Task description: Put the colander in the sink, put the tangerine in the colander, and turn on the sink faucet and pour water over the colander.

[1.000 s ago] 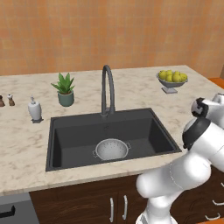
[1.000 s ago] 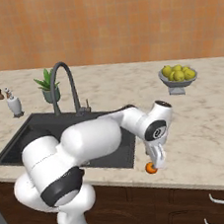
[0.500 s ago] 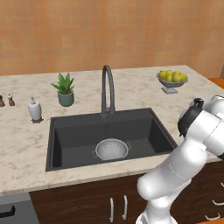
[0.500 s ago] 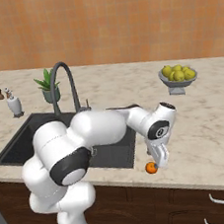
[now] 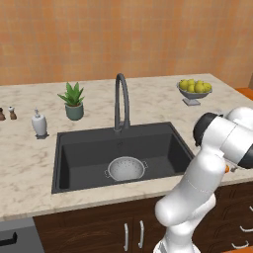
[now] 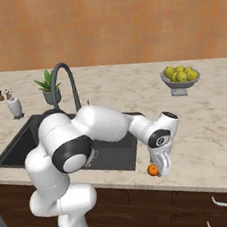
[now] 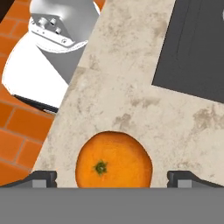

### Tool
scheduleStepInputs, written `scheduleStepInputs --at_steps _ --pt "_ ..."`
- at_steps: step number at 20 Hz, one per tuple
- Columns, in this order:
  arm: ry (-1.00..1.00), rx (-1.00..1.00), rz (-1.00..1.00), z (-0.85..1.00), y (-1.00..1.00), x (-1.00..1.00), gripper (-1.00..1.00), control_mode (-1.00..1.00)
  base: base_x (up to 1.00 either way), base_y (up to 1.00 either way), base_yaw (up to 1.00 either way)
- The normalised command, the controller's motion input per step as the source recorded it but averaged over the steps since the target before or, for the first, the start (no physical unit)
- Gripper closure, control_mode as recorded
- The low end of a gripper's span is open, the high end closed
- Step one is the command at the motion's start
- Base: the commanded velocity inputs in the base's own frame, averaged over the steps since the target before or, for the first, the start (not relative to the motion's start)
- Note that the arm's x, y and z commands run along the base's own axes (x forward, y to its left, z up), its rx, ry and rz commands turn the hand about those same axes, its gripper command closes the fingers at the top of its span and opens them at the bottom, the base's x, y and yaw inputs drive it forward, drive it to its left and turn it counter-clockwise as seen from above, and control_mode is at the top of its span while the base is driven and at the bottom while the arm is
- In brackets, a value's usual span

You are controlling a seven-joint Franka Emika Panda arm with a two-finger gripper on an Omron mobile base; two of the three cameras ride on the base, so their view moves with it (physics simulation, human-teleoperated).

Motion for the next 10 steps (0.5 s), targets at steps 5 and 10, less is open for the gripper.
scheduleStepInputs --at_steps 5,10 --pt "0.0 0.0 0.0 -0.19 0.01 0.0 -1.0 -1.0 0.0 0.0 0.0" --pt "0.0 0.0 0.0 -0.14 0.11 0.02 -1.0 -1.0 0.0 0.0 0.0"
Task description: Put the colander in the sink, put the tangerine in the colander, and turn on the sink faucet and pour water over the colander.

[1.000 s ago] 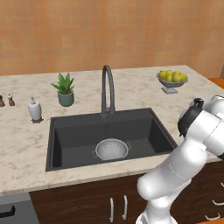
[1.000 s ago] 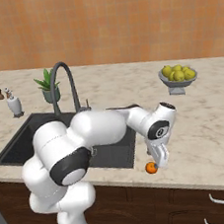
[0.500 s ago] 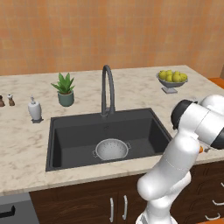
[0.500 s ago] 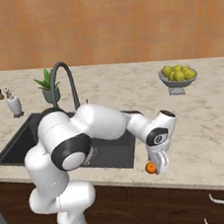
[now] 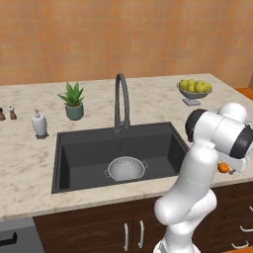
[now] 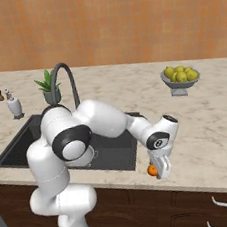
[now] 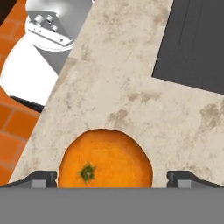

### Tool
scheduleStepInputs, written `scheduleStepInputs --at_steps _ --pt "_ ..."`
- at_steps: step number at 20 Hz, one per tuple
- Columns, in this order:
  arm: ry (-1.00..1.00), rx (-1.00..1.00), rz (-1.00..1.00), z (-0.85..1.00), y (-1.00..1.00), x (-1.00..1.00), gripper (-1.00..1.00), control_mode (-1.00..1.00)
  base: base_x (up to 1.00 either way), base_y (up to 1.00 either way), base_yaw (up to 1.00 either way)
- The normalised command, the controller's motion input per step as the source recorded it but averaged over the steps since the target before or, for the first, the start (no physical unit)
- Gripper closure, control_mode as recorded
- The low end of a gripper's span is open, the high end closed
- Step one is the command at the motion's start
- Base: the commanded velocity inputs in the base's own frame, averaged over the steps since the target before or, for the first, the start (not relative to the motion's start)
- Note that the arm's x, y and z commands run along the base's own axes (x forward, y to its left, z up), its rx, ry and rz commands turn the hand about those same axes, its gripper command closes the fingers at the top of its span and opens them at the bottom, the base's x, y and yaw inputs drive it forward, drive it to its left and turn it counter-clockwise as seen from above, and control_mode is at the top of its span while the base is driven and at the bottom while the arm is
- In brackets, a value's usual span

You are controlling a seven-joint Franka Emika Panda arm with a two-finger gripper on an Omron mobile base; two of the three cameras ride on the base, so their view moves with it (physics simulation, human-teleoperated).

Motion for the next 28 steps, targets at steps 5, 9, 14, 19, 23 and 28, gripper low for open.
scheduleStepInputs --at_steps 5,9,14,19,23,28 --pt "0.0 0.0 0.0 -0.09 0.16 0.04 -1.0 -1.0 0.0 0.0 0.0" --pt "-0.04 -0.01 0.0 -0.18 0.02 0.1 1.0 -1.0 0.0 0.0 0.0" --pt "-0.14 0.0 0.0 -0.2 0.14 -0.05 1.0 -1.0 0.0 0.0 0.0" --pt "-0.08 0.0 0.0 0.27 0.27 -0.05 1.0 -1.0 0.0 0.0 0.0" --pt "0.01 0.0 0.0 0.67 0.48 0.0 1.0 -1.0 0.0 0.0 0.0" --pt "0.12 0.0 0.0 0.36 0.8 0.11 1.0 -1.0 0.0 0.0 0.0"
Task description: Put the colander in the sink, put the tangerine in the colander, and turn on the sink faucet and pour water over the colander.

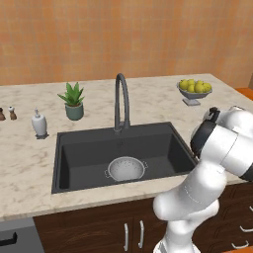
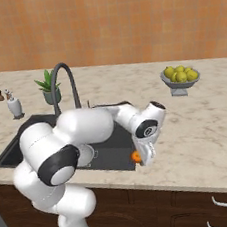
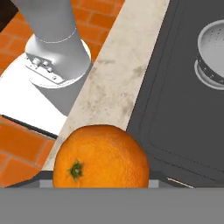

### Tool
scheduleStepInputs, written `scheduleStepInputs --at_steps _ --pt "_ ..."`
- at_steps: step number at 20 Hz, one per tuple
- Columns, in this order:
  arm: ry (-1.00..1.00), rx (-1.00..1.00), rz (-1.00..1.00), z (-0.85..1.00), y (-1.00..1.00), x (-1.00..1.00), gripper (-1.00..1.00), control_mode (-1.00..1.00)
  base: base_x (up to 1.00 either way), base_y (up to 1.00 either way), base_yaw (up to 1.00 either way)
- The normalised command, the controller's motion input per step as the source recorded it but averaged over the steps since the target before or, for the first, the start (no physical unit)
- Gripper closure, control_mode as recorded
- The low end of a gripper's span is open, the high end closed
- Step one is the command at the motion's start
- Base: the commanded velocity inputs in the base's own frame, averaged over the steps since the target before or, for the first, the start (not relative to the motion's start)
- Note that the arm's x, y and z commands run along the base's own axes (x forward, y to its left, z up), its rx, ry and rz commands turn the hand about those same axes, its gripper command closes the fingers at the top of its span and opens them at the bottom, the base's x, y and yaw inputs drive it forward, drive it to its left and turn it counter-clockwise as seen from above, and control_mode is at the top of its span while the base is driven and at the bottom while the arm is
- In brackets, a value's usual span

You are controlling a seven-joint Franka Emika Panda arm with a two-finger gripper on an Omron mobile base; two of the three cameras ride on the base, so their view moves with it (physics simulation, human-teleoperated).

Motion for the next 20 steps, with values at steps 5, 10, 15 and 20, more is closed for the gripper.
scheduleStepInputs --at_steps 5,10,15,20 --pt "0.0 0.0 0.0 0.1 0.89 0.24 1.0 -1.0 0.0 0.0 0.0" --pt "0.05 0.0 -0.02 0.13 0.77 0.42 1.0 -1.0 0.0 0.0 0.0" --pt "0.08 0.02 -0.01 0.11 0.79 0.46 1.0 -1.0 0.0 0.0 0.0" --pt "0.24 0.11 0.0 -0.01 0.71 0.34 1.0 -1.0 0.0 0.0 0.0"
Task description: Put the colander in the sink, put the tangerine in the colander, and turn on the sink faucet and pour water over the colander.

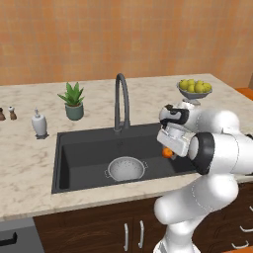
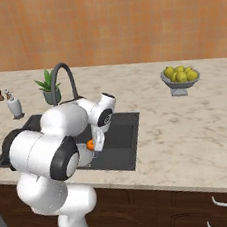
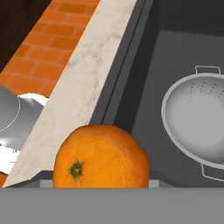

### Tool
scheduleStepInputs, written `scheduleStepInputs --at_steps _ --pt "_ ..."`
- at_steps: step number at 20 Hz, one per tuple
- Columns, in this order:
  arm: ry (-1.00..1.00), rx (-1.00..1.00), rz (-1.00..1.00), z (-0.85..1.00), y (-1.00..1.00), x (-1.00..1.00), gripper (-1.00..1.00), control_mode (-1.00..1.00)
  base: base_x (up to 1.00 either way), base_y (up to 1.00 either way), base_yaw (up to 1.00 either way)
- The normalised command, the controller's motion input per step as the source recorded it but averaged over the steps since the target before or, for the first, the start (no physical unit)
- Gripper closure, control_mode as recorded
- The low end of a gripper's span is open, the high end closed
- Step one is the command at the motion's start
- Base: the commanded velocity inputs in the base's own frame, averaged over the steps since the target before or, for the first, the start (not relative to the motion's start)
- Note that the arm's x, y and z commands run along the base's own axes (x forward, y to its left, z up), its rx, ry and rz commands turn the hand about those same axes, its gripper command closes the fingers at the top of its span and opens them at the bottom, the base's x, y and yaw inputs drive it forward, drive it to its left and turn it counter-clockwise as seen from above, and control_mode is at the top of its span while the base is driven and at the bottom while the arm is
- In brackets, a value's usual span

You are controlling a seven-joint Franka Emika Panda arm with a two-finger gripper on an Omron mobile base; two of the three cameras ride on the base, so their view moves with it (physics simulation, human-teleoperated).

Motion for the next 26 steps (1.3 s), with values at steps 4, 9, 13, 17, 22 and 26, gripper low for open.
scheduleStepInputs --at_steps 4,9,13,17,22,26 --pt "0.13 0.2 0.0 -0.03 0.67 0.42 1.0 -1.0 0.0 0.0 0.0" --pt "0.05 0.22 0.0 -0.32 0.51 0.33 1.0 -1.0 0.0 0.0 0.0" --pt "0.02 0.06 0.0 -0.38 0.39 0.47 1.0 -1.0 0.0 0.0 0.0" --pt "0.02 0.0 0.0 -0.44 0.32 0.47 1.0 -1.0 0.0 0.0 0.0" --pt "0.01 0.0 0.0 -0.6 0.19 0.32 1.0 -1.0 0.0 0.0 0.0" --pt "0.0 0.0 0.0 -0.67 0.19 0.4 1.0 -1.0 0.0 0.0 0.0"
